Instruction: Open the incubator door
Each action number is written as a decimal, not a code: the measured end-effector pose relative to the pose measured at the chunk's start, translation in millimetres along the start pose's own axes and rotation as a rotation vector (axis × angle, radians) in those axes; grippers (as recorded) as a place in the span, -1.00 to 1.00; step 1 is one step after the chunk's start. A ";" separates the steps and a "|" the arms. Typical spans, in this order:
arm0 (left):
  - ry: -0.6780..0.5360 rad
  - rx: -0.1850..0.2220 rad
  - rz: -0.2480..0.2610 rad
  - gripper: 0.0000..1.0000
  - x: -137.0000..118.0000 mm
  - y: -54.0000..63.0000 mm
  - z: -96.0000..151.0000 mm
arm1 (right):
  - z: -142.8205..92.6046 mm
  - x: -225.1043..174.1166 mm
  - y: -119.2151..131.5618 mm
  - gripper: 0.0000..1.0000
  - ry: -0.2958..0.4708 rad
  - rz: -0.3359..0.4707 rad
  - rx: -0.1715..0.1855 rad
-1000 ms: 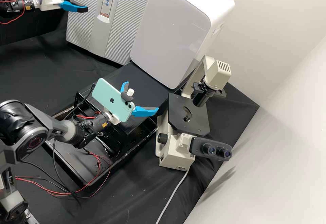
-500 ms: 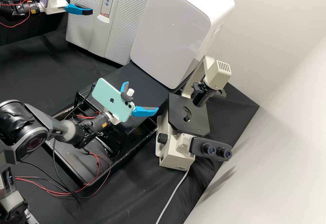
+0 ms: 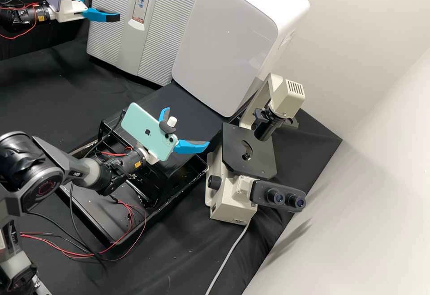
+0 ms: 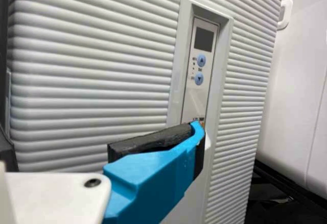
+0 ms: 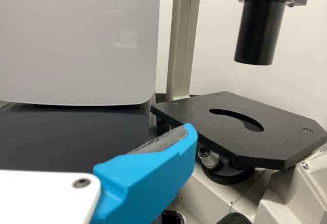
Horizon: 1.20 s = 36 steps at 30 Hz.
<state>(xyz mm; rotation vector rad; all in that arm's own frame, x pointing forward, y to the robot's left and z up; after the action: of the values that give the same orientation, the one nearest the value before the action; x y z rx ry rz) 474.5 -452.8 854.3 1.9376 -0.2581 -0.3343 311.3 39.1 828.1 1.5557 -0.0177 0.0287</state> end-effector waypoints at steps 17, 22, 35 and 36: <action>0.011 -0.005 -0.009 -1.00 -6.0 1.1 10.4 | 0.0 0.0 0.0 1.00 0.000 0.000 0.000; 0.015 -0.006 -0.015 -1.00 -8.3 -0.8 12.3 | 0.0 0.0 0.0 1.00 0.000 0.000 0.000; 0.015 0.009 -0.022 -1.00 -10.5 -3.5 13.9 | 0.0 0.0 0.0 1.00 0.000 0.000 0.000; 0.016 0.007 -0.021 -1.00 -10.5 -3.4 13.8 | 0.0 0.0 0.0 1.00 0.000 0.000 0.000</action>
<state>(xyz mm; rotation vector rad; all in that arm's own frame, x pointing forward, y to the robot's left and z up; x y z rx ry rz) 459.9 -459.9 847.3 1.9506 -0.2290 -0.3320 311.3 39.1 828.1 1.5557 -0.0177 0.0287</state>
